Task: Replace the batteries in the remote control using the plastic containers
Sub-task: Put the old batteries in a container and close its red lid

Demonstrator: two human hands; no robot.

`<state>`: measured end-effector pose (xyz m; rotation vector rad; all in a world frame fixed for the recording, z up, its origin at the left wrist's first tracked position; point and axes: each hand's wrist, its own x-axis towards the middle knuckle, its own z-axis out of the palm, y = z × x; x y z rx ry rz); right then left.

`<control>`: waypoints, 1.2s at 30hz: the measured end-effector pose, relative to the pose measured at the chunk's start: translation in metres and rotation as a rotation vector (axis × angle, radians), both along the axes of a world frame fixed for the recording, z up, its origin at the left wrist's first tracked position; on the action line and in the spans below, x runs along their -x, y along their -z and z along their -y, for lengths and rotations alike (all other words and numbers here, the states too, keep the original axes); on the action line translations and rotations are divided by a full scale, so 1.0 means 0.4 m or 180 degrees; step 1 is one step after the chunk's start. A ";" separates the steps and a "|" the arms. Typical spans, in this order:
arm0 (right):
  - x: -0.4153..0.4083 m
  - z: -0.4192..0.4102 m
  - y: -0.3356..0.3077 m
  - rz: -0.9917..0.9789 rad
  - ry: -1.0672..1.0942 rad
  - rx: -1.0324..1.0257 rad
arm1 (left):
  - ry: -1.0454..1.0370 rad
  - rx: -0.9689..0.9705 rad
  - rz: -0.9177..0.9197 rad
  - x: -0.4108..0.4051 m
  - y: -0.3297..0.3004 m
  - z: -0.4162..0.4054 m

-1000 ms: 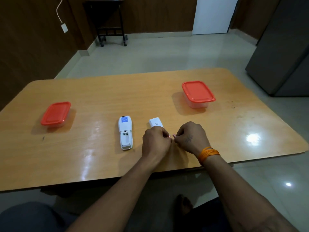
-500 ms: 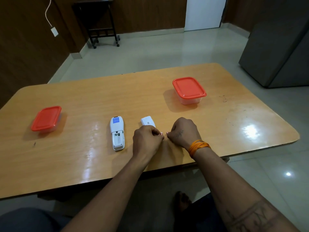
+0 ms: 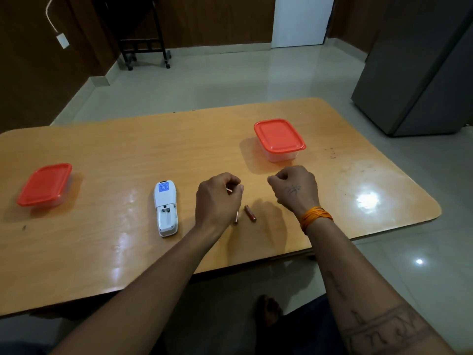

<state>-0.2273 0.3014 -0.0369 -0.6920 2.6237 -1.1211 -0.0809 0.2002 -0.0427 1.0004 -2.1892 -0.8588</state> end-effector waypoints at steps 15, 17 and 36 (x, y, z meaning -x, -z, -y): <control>0.220 0.037 0.052 -0.0340 0.0106 0.0191 | 0.0224 -0.0717 -0.0117 0.326 0.027 0.076; 0.231 0.035 0.061 -0.0514 -0.0045 0.0202 | 0.0274 -0.0769 -0.0143 0.345 0.035 0.089; 0.135 0.053 0.011 -0.2080 -0.0593 0.0145 | 0.0389 -0.0707 -0.0005 0.227 0.017 0.102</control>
